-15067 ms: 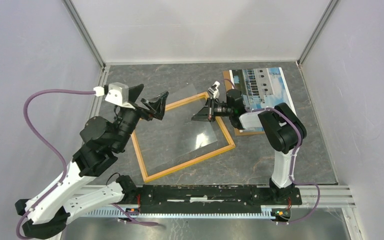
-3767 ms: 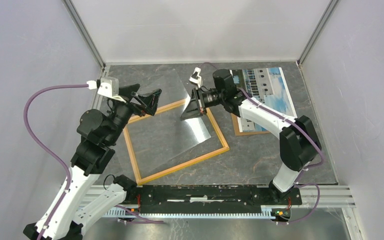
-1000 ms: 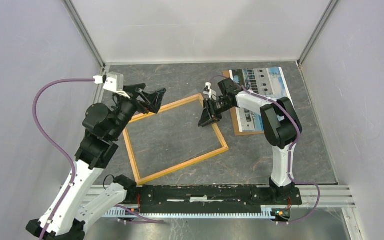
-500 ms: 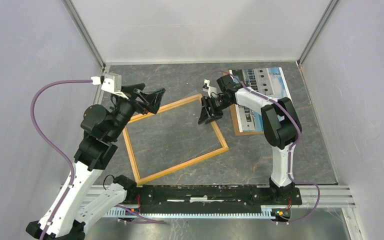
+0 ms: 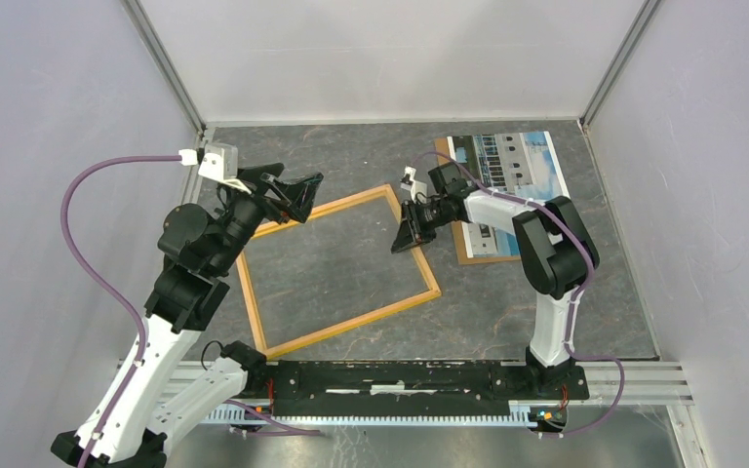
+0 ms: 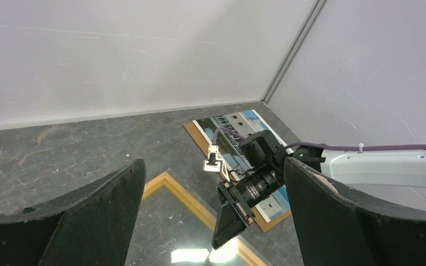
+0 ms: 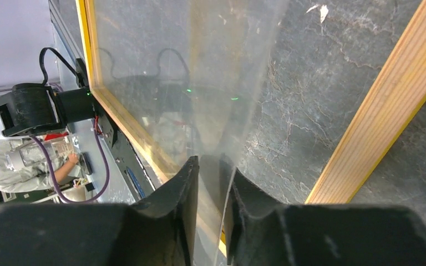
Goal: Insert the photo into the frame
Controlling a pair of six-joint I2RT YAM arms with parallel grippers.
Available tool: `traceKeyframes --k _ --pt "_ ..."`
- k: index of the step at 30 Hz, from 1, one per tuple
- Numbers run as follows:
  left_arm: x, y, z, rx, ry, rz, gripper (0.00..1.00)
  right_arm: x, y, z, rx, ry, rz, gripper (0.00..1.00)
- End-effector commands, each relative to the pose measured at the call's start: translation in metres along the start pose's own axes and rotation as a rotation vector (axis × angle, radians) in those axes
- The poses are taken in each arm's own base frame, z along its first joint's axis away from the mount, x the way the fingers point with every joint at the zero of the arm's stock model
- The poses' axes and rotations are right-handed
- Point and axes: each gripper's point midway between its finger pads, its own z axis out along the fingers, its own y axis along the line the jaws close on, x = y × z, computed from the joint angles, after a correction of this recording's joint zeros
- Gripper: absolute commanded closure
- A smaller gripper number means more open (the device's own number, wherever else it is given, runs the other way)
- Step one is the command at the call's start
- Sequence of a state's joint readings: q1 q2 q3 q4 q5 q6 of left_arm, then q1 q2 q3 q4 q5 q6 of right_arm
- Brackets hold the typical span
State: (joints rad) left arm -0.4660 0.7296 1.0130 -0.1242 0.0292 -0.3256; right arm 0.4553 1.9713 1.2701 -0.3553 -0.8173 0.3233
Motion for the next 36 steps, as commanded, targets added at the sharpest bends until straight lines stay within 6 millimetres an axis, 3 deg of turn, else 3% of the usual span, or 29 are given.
traceKeyframes --k 1,6,11,24,33,34,36 --pt "-0.011 -0.005 0.001 0.021 -0.042 -0.033 0.0 -0.012 0.021 -0.005 -0.074 -0.095 -0.068 0.77" --pt "-0.01 -0.004 0.001 0.019 -0.041 -0.034 0.0 -0.011 0.023 -0.006 -0.102 -0.115 -0.093 0.87" --pt "-0.01 -0.004 0.002 0.018 -0.04 -0.035 0.0 -0.017 0.037 -0.015 -0.156 -0.172 -0.161 1.0" --pt "-0.009 -0.003 0.003 0.021 -0.038 -0.044 0.0 -0.026 0.051 -0.016 -0.247 -0.209 -0.179 1.0" --pt "-0.009 -0.003 0.003 0.019 -0.038 -0.044 0.0 -0.027 0.032 -0.004 -0.193 -0.182 -0.114 1.0" --pt "-0.009 -0.003 0.003 0.02 -0.039 -0.044 0.0 -0.026 0.029 -0.002 -0.183 -0.173 -0.106 0.99" --pt "-0.01 -0.003 0.003 0.02 -0.04 -0.044 0.0 -0.024 0.023 0.0 -0.161 -0.15 -0.096 0.86"
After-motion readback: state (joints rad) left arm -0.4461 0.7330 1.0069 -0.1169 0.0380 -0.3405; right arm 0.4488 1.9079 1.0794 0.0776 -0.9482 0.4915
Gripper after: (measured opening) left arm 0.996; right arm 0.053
